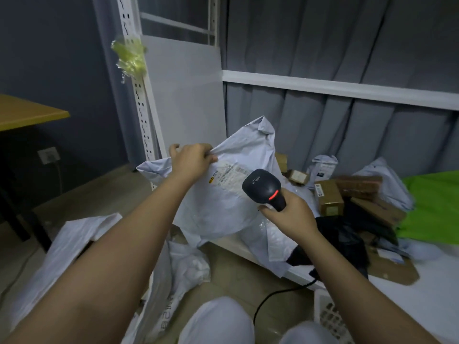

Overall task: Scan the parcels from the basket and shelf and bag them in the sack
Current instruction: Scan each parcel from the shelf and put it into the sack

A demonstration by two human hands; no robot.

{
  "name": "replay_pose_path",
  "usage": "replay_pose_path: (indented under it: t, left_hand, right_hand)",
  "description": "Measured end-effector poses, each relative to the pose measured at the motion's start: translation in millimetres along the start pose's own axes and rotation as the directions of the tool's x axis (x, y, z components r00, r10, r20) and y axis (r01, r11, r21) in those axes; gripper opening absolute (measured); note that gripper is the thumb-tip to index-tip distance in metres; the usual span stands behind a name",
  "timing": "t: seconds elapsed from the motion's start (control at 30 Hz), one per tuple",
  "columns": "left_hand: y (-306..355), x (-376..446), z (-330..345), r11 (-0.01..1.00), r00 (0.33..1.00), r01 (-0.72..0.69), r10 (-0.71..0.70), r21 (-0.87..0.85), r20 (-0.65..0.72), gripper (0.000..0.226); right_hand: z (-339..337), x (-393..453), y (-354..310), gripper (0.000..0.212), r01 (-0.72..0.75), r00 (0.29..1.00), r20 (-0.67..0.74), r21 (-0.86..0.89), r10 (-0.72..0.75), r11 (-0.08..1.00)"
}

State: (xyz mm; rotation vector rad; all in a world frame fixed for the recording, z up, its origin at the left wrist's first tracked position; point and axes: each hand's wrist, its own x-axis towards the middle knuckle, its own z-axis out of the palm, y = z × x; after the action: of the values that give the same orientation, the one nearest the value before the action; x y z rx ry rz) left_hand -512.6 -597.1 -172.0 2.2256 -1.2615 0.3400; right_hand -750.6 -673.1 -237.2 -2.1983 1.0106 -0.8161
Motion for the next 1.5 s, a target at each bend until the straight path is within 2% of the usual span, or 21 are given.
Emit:
replay_pose_path:
  t: [0.1, 0.17, 0.27, 0.4, 0.5, 0.73, 0.87, 1.1, 1.3, 1.5]
  left_hand:
    - [4, 0, -3, 1.000, 1.000, 0.012, -0.012, 0.005, -0.025, 0.024]
    - [6, -3, -9, 0.998, 0.998, 0.042, -0.044, -0.048, -0.041, 0.023]
    - [5, -14, -19, 0.967, 0.991, 0.119, -0.129, -0.224, -0.032, 0.022]
    - [-6, -27, -27, 0.898, 0.969, 0.218, -0.245, -0.383, -0.023, 0.026]
    - [-14, -33, -33, 0.877, 0.952, 0.261, -0.303, -0.404, -0.042, 0.037]
    - [-35, -28, -49, 0.854, 0.925, 0.312, -0.372, -0.415, -0.072, 0.014]
    - [-49, -28, -60, 0.857, 0.916, 0.332, -0.393, -0.395, -0.084, 0.020]
    - [-82, -56, -84, 0.845, 0.879, 0.374, -0.454, -0.381, -0.143, 0.020]
    - [-137, -119, -128, 0.812, 0.779, 0.461, -0.564, -0.359, -0.275, 0.025]
    - [-187, -192, -165, 0.783, 0.671, 0.536, -0.622, -0.315, -0.404, 0.026]
  right_hand:
    - [-9, -8, -2, 0.021, -0.064, 0.998, 0.024, 0.001, 0.064, 0.998]
    - [-9, -14, -7, 0.022, -0.127, 0.992, 0.020, 0.164, 0.125, 0.978]
    - [-4, -23, -23, 0.021, -0.176, 0.981, 0.002, 0.435, 0.194, 0.883]
    - [3, -29, -50, 0.018, -0.212, 0.971, 0.032, 0.566, 0.236, 0.797]
    - [11, -26, -66, 0.020, -0.224, 0.968, 0.039, 0.571, 0.246, 0.790]
    - [37, -5, -83, 0.030, -0.147, 0.986, 0.000, 0.444, 0.164, 0.884]
    - [49, -1, -91, 0.030, -0.134, 0.990, 0.019, 0.417, 0.139, 0.899]
    - [69, -3, -119, 0.019, -0.146, 0.989, 0.097, 0.514, 0.111, 0.845]
    - [101, -19, -156, 0.016, -0.171, 0.979, 0.189, 0.569, 0.075, 0.805]
    - [149, -29, -184, 0.019, -0.140, 0.975, 0.217, 0.477, 0.039, 0.868]
